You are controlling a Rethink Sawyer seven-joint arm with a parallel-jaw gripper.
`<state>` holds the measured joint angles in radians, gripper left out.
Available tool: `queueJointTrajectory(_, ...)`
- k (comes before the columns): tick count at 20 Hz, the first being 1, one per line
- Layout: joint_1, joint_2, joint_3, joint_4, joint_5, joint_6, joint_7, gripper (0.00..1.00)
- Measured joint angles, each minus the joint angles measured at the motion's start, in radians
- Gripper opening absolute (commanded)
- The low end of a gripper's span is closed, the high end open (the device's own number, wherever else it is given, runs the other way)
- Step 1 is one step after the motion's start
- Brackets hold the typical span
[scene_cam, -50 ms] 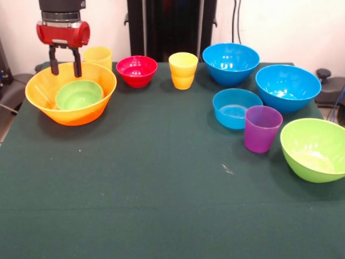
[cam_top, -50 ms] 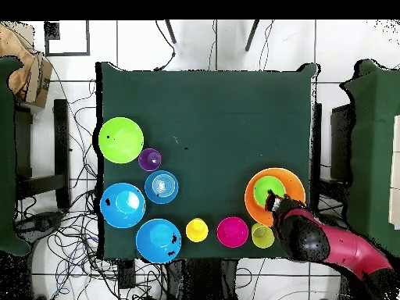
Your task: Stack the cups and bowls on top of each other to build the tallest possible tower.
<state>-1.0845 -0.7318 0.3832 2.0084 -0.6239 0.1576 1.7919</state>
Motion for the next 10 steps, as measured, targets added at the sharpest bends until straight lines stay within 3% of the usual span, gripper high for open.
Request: queueJointTrajectory(10,0.003,-0.018,-0.004,0.000,0.000,0.000,0.000,1.00)
